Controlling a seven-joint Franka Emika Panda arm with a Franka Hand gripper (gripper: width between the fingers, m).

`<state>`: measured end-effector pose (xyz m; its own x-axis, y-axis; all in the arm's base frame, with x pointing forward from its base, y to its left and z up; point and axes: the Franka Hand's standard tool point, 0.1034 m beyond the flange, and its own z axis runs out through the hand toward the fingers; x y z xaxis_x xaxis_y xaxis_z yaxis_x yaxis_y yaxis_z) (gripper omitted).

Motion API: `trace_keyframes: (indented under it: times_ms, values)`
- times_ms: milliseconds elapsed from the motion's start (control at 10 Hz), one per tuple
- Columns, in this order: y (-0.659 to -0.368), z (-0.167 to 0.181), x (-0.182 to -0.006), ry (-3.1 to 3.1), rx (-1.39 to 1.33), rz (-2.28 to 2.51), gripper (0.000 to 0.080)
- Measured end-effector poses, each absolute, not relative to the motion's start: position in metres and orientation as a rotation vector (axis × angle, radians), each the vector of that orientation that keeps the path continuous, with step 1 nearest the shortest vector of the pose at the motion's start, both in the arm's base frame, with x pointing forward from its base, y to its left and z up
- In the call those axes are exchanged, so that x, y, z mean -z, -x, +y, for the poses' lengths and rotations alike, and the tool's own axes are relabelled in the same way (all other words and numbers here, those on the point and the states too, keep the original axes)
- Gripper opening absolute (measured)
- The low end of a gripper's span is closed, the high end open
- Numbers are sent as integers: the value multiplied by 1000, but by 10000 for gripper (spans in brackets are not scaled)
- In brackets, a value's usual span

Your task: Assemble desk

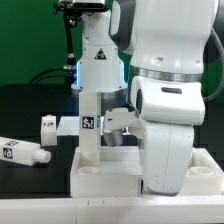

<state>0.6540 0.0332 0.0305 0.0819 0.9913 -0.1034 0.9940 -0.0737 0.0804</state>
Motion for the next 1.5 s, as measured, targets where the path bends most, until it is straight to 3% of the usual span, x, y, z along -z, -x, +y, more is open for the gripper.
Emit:
trace_keyframes:
  times_ms: [300, 500, 600, 700, 800, 900, 1000, 1300, 1500]
  values:
    - [-655, 31, -30, -2194, 27, 2048, 53]
    - [-655, 30, -31, -2196, 28, 2045, 375]
    - [-658, 30, -41, -2189, 22, 2043, 509]
    - [-658, 29, -54, -2224, 23, 2008, 509]
    - [-656, 24, -70, -2209, 23, 2013, 634]
    - [-654, 19, -87, -2247, 11, 1960, 634]
    - [-657, 20, -91, -2351, -14, 1826, 645]
    - [-655, 17, -87, -2530, -16, 1590, 649]
    - [-649, -11, -123, -2625, 47, 1477, 649]
